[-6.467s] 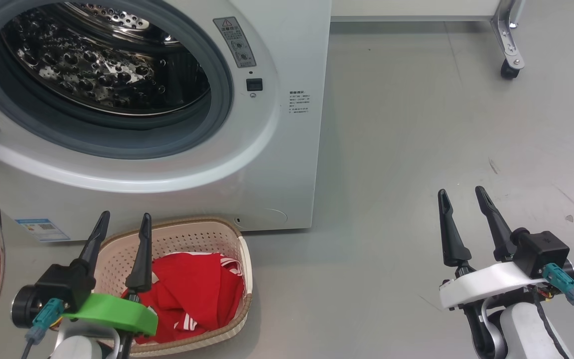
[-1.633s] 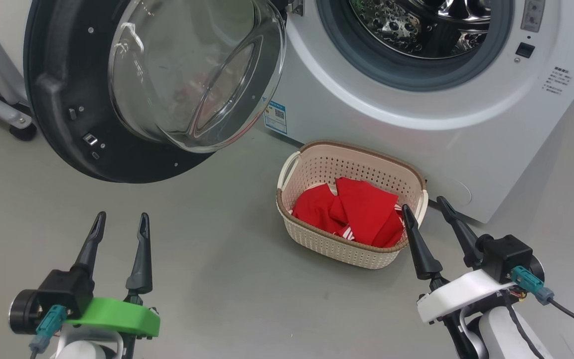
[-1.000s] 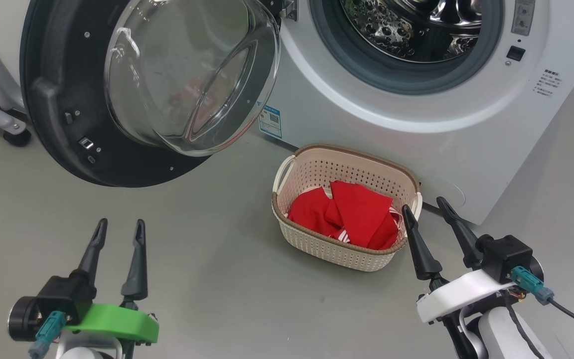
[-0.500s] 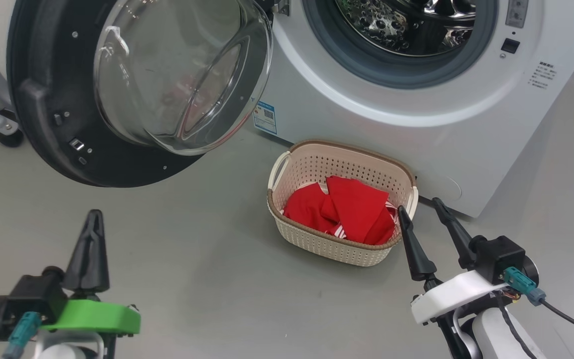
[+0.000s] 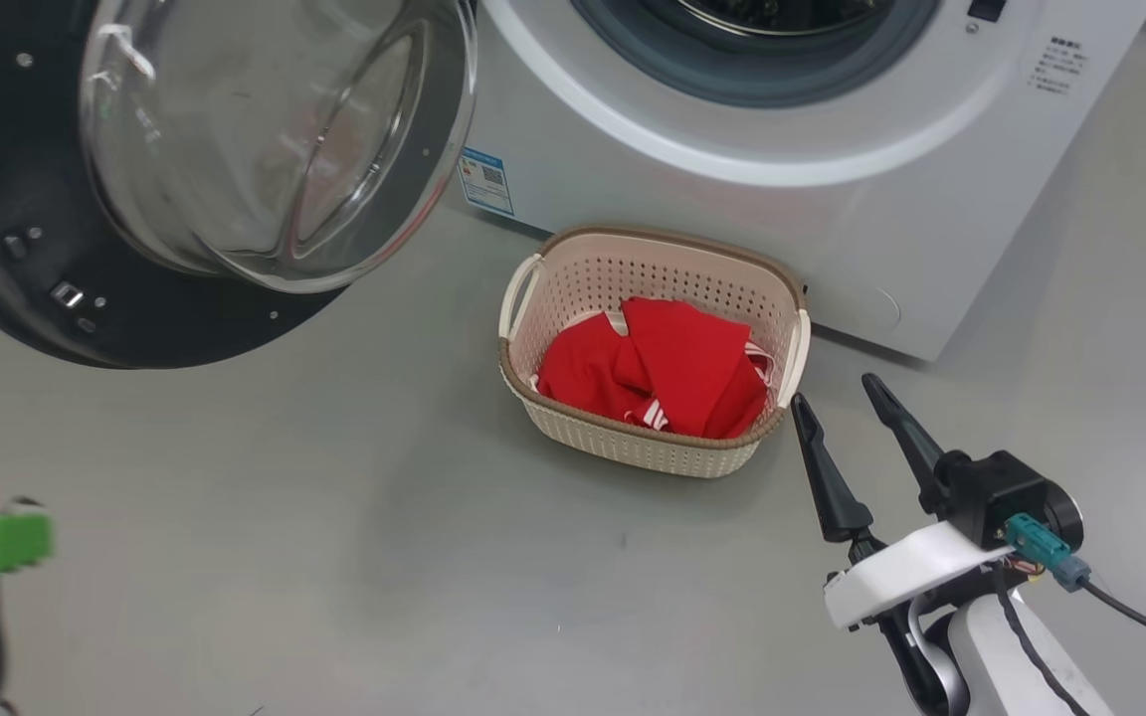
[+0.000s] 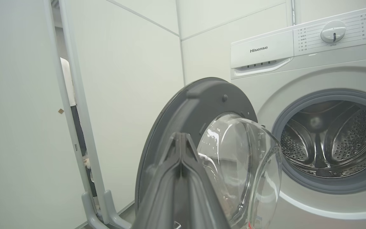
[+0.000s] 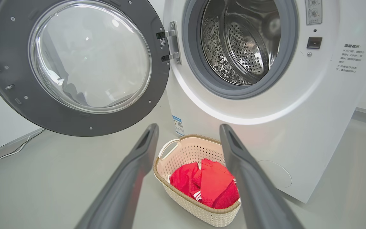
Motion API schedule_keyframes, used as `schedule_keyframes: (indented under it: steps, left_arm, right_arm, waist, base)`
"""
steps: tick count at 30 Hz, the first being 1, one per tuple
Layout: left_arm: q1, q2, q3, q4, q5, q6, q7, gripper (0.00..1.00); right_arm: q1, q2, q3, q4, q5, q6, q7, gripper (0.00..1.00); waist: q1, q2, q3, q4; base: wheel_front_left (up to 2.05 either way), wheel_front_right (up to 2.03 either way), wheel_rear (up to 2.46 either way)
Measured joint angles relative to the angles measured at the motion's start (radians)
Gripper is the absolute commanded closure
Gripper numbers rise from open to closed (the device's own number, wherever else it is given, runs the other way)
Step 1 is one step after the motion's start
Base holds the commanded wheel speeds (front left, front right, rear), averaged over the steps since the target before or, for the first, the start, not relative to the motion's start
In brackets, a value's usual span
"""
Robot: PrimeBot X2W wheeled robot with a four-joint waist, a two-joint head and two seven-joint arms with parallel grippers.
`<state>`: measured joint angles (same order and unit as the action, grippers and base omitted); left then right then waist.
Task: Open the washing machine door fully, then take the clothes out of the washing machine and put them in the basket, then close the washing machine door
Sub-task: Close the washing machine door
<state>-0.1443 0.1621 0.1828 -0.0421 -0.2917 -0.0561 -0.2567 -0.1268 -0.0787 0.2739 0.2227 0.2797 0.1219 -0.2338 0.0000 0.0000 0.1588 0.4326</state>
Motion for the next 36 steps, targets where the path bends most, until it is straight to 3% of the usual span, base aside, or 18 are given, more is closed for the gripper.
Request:
schedule_keyframes:
  steps: [11,19,28,32,36]
  left_arm:
    - [-0.179,0.170,0.191,0.018,-0.121,-0.002,0.048,1.00]
    - [-0.309,0.209,0.328,0.149,-0.309,-0.001,0.146,1.00]
    - [-0.445,0.249,0.497,0.379,-0.453,0.093,0.250,1.00]
    - [-0.519,0.235,0.528,0.473,-0.581,0.099,0.320,1.00]
    - [-0.542,0.234,0.600,0.588,-0.636,0.137,0.370,1.00]
  right_arm:
    - [-0.038,-0.028,-0.008,-0.038,-0.020,0.000,0.019,0.00]
    - [-0.077,-0.044,-0.014,-0.066,-0.028,0.000,0.026,0.00]
    - [-0.109,-0.052,-0.014,-0.067,-0.028,0.000,0.032,0.00]
    - [-0.110,-0.054,-0.021,-0.067,-0.028,0.000,0.032,0.00]
    - [-0.111,-0.054,-0.021,-0.066,-0.028,0.000,0.030,0.00]
  waist:
    - [0.0000,0.0000,0.088,-0.057]
    - [0.0000,0.0000,0.157,-0.095]
    - [0.0000,0.0000,0.210,-0.137]
    - [0.0000,0.0000,0.218,-0.147]
    - [0.0000,0.0000,0.218,-0.151]
  base:
    - [0.00,0.00,0.00]
    - [0.00,0.00,0.00]
    - [0.00,0.00,0.00]
    - [0.00,0.00,0.00]
    - [0.00,0.00,0.00]
